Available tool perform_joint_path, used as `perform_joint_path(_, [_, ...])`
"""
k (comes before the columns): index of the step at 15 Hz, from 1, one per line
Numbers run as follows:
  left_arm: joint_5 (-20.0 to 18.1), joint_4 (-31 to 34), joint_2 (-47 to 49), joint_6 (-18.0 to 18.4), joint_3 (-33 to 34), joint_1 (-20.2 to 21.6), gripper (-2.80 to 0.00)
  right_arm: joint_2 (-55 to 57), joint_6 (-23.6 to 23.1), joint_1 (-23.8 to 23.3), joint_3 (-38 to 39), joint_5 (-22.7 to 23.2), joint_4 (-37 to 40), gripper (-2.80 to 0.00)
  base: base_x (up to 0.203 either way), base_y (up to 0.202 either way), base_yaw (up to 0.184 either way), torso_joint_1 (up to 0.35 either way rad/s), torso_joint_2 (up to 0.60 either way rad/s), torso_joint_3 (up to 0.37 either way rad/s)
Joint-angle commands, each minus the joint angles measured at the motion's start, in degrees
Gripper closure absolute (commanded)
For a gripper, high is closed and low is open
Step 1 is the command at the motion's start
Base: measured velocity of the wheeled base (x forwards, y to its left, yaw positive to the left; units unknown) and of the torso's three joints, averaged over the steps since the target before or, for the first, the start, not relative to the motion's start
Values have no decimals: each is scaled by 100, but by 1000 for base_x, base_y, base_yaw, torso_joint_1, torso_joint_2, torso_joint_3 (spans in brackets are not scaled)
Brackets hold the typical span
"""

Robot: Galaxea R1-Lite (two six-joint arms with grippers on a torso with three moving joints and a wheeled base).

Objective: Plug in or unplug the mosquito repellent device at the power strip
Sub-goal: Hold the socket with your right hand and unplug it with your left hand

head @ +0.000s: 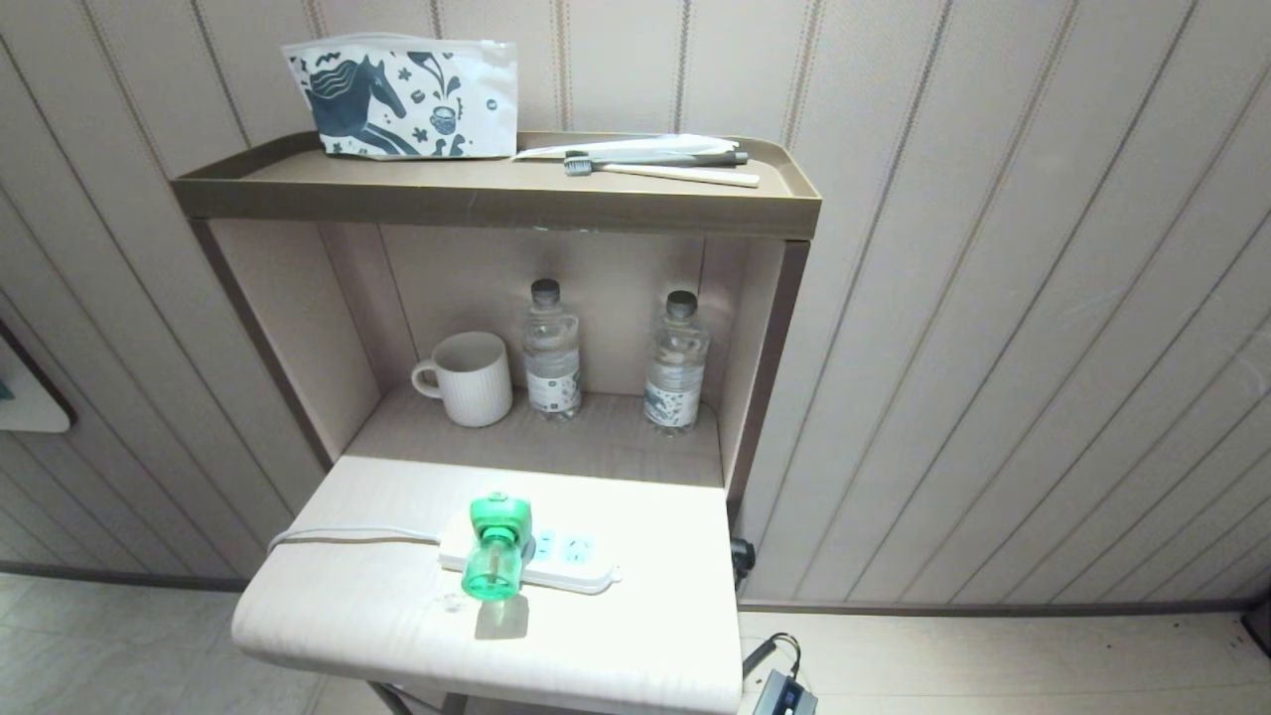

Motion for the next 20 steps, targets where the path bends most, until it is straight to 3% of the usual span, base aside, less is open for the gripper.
perform_joint_path(1, [7, 5, -2, 0, 0, 1, 0, 9, 0, 0, 0, -2, 0, 0, 0, 0, 0, 0, 0, 0])
perform_joint_path(5, [14, 53, 23, 124, -169, 1, 0, 9, 0, 0, 0, -2, 0, 0, 0, 0, 0, 0, 0, 0])
perform_joint_path(9, [-3, 610, 1090, 228, -2486, 3, 0, 9, 0, 0, 0, -2, 0, 0, 0, 0, 0, 0, 0, 0])
perform_joint_path(11, [-21, 791, 1861, 173, -3254, 7, 0, 9, 0, 0, 0, -2, 0, 0, 0, 0, 0, 0, 0, 0])
perform_joint_path(14, [-40, 1154, 3375, -453, -4400, 8, 0, 9, 0, 0, 0, -2, 0, 0, 0, 0, 0, 0, 0, 0])
perform_joint_path(15, [-50, 1494, 3907, -742, -4959, 0, 0, 9, 0, 0, 0, -2, 0, 0, 0, 0, 0, 0, 0, 0])
perform_joint_path(17, [-188, 3003, 4968, -1326, -6464, -243, 0, 9, 0, 0, 0, -2, 0, 0, 0, 0, 0, 0, 0, 0])
perform_joint_path(19, [-401, 4906, 5703, -1774, -7443, -1051, 0, 9, 0, 0, 0, -2, 0, 0, 0, 0, 0, 0, 0, 0])
perform_joint_path(20, [-479, 5241, 5975, -2035, -7599, -1654, 0, 9, 0, 0, 0, -2, 0, 0, 0, 0, 0, 0, 0, 0])
